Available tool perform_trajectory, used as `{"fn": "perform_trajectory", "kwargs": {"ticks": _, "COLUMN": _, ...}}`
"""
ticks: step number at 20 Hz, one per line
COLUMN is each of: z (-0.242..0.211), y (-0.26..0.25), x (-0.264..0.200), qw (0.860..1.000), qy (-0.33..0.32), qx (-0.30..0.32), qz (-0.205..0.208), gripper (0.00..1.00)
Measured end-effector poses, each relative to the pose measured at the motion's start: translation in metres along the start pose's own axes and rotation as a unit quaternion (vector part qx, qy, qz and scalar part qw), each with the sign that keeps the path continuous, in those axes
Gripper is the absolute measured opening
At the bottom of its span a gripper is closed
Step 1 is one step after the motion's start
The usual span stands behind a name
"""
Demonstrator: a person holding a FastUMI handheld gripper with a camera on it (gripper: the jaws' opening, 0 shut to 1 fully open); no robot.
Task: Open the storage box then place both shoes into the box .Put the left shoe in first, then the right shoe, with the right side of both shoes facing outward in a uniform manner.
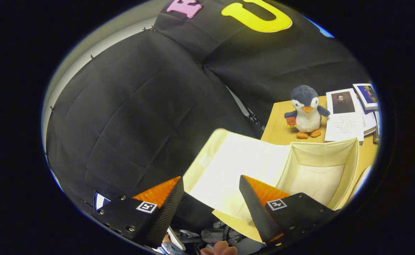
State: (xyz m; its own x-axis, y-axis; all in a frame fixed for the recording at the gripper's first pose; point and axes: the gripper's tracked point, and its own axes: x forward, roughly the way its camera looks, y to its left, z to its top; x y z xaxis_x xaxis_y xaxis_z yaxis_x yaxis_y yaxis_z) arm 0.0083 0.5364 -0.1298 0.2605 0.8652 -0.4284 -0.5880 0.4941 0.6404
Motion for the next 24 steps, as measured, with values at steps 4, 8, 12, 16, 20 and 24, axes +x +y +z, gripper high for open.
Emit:
{"fn": "perform_trajectory", "kwargs": {"ticks": 4, "z": 0.003, "y": -0.013, "x": -0.05, "qw": 1.0, "qy": -0.012, "qx": -0.013, "qz": -0.003, "gripper": 0.96}}
{"fn": "perform_trajectory", "kwargs": {"ticks": 8, "z": 0.006, "y": -0.039, "x": -0.107, "qw": 0.999, "qy": -0.031, "qx": -0.016, "qz": -0.02, "gripper": 0.96}}
{"fn": "perform_trajectory", "kwargs": {"ticks": 12, "z": 0.017, "y": -0.078, "x": -0.171, "qw": 0.996, "qy": -0.064, "qx": -0.029, "qz": -0.061, "gripper": 0.96}}
{"fn": "perform_trajectory", "kwargs": {"ticks": 16, "z": 0.023, "y": -0.115, "x": -0.22, "qw": 0.991, "qy": -0.089, "qx": -0.025, "qz": -0.097, "gripper": 0.96}}
{"fn": "perform_trajectory", "kwargs": {"ticks": 20, "z": 0.011, "y": -0.157, "x": -0.25, "qw": 0.986, "qy": -0.092, "qx": -0.014, "qz": -0.137, "gripper": 0.96}}
{"fn": "perform_trajectory", "kwargs": {"ticks": 24, "z": -0.012, "y": -0.205, "x": -0.269, "qw": 0.98, "qy": -0.078, "qx": 0.012, "qz": -0.184, "gripper": 0.96}}
